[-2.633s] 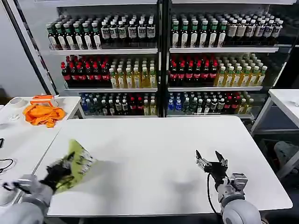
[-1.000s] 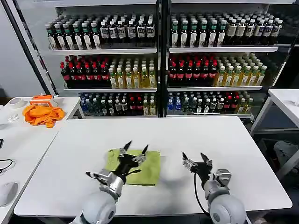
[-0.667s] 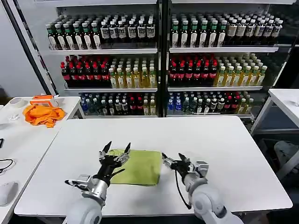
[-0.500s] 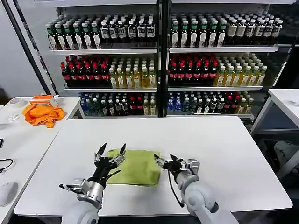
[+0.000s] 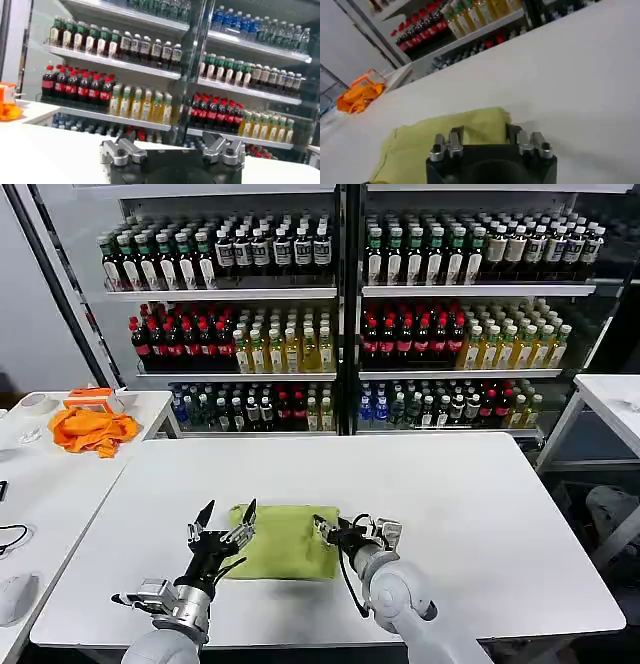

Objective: Fold and organize the clothes.

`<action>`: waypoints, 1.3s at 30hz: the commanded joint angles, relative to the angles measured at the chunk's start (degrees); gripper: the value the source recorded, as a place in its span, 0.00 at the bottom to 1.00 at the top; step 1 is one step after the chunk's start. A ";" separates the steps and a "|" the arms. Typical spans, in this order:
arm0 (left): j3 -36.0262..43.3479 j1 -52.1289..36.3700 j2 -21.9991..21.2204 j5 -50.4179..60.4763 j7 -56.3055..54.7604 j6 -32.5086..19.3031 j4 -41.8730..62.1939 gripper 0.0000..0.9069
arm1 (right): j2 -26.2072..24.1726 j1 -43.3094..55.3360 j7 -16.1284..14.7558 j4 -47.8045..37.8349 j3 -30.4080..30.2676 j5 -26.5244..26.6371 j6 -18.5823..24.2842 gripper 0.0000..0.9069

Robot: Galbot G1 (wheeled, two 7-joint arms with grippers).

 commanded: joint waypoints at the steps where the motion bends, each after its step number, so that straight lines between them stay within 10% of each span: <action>1: -1.08 0.97 0.07 -0.46 0.04 -0.29 -0.47 1.00 | 1.53 1.61 1.53 -3.03 -0.68 2.82 0.61 0.00; 36: 1.21 -0.16 0.23 -1.12 0.55 -0.47 0.30 1.00 | -14.09 7.08 -6.34 -5.00 8.32 -2.18 -5.10 0.00; 37: 1.29 -0.14 0.17 -1.09 0.55 -0.47 0.23 1.00 | -13.95 6.86 -6.64 -4.81 8.31 -2.62 -5.12 0.07; 39: 1.37 -0.12 0.12 -1.10 0.71 -0.51 0.05 1.00 | -13.52 6.33 -7.58 -4.00 8.64 -3.16 -5.07 1.00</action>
